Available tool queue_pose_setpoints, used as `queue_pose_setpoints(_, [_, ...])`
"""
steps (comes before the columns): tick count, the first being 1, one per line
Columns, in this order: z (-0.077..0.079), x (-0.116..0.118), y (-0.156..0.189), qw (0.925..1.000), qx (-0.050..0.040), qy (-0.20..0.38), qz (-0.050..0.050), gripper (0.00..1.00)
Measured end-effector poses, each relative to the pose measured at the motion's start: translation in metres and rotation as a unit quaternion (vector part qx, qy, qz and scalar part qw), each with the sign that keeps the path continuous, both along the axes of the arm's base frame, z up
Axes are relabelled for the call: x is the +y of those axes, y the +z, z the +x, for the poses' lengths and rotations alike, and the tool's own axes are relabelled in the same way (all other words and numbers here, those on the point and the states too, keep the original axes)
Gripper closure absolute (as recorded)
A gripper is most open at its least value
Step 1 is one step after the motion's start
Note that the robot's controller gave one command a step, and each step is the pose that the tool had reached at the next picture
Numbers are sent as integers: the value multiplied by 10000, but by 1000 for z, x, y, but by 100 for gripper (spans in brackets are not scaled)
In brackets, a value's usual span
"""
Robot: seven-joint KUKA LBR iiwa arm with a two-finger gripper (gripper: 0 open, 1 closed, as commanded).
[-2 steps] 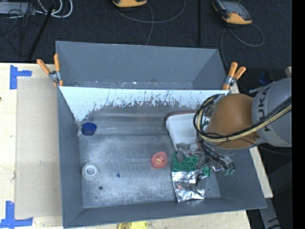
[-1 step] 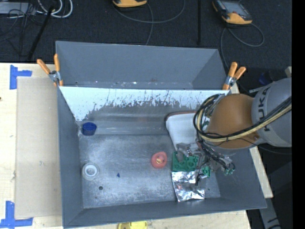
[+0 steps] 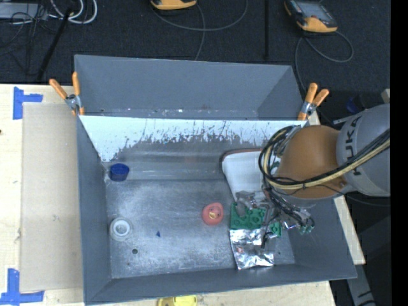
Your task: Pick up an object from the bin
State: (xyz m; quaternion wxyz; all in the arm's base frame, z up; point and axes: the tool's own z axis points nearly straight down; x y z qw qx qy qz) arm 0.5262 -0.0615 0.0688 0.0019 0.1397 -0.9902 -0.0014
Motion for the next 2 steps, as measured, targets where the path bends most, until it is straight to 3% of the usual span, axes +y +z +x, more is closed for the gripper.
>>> queue_pose_setpoints(1, [0,0,1,10000,18,1,-1,100])
queue_pose_setpoints(2, [2,1,128,10000,-61,-13,-15,100])
